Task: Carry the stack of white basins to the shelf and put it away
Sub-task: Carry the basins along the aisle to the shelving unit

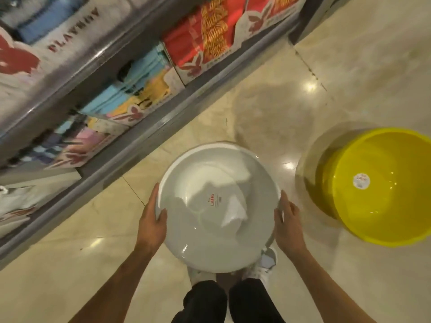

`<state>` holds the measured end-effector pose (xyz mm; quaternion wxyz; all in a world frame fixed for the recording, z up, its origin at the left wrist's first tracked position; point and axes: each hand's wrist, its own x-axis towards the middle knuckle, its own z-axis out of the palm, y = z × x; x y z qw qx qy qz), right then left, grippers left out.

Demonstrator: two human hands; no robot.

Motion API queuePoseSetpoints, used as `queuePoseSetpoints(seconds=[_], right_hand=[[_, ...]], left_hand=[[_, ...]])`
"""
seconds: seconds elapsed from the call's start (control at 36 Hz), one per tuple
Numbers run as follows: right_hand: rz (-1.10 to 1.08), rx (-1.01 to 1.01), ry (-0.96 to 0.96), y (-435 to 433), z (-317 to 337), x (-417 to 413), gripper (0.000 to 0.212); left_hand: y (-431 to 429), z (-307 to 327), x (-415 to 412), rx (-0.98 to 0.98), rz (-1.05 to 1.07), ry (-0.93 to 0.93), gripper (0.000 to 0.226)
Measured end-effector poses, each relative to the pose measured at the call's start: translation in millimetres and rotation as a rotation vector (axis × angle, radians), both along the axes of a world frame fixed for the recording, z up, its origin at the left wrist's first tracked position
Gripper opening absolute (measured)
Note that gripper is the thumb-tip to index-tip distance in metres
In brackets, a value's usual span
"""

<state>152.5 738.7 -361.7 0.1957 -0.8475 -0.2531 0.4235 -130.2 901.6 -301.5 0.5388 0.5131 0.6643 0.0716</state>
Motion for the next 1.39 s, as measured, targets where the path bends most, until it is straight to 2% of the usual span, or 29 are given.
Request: queuePoseSetpoints(seconds=[0.08,0.19,0.31,0.39,0.56,0.94,1.19,1.39], right_hand=[[-0.063,0.076,0.184,-1.9,-9.6,-2.9,0.053],[-0.119,0.111,0.283,6.8,8.1,-4.4,0.053],[-0.123,0.153,0.287,6.5,28.3,14.3,0.056],[-0.155,0.154,0.246,6.4,70.8,30.1,0.056],[-0.249,0.2,0.158,6.2,190.2,66.6,0.055],[-0.433,0.367,-0.031,-1.7,554.9,155.5,0.052],[-0.529,0.433,-0.072,-42.6,690.9,180.1,0.044],[-0.525,0.549,-0.107,-71.6,751.9,182.6,0.045]], left_hand=[[-1.6,-9.7,-1.6,-0.07,0.049,-0.081,0.07],[-1.9,-15.5,-3.7,-0.162,0.122,-0.145,0.073],[4.3,7.5,8.2,-0.198,0.092,-0.178,0.077],[9.0,41.9,17.6,-0.178,0.021,-0.142,0.078],[13.6,161.2,59.4,-0.008,0.013,-0.135,0.064],[27.7,508.8,166.6,0.206,-0.056,-0.389,0.058],[2.1,667.6,198.8,0.29,-0.205,-0.436,0.056],[-8.3,712.9,213.6,0.327,-0.231,-0.423,0.057]])
